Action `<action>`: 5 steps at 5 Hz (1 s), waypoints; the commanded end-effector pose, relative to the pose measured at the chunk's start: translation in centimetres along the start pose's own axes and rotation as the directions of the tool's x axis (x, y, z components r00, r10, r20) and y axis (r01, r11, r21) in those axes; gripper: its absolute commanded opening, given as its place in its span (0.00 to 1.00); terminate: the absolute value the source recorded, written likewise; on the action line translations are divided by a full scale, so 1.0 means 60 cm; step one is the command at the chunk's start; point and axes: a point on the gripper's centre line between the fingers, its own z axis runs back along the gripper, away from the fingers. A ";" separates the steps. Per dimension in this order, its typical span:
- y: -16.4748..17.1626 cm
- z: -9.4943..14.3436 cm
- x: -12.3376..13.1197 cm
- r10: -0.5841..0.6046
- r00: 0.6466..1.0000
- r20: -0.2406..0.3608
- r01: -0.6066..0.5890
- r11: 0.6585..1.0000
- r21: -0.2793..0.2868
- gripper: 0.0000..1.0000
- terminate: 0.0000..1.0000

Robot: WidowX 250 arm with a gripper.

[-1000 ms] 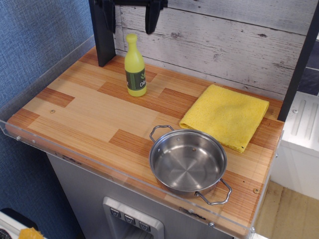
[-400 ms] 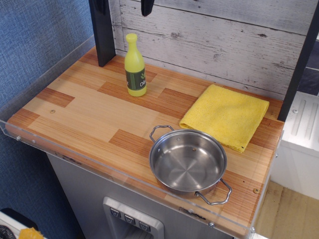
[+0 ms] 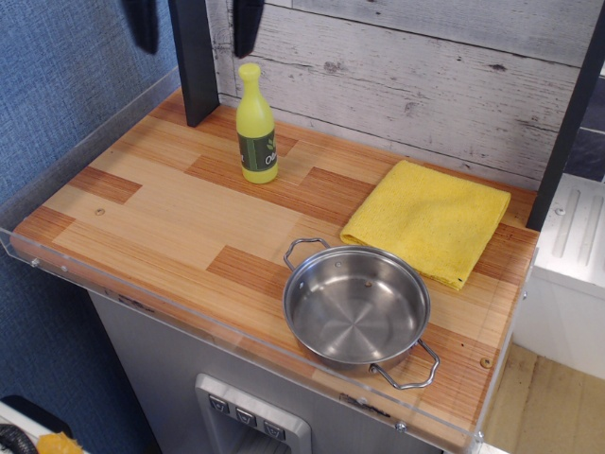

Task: Place the yellow bottle to the left of the yellow towel

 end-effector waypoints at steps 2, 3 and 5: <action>0.136 -0.034 -0.068 0.237 0.971 -0.020 -0.236 0.970 0.061 1.00 0.00; 0.156 -0.053 -0.073 0.293 0.955 -0.036 -0.291 0.954 0.070 1.00 0.00; 0.156 -0.053 -0.073 0.293 0.955 -0.036 -0.291 0.954 0.070 1.00 1.00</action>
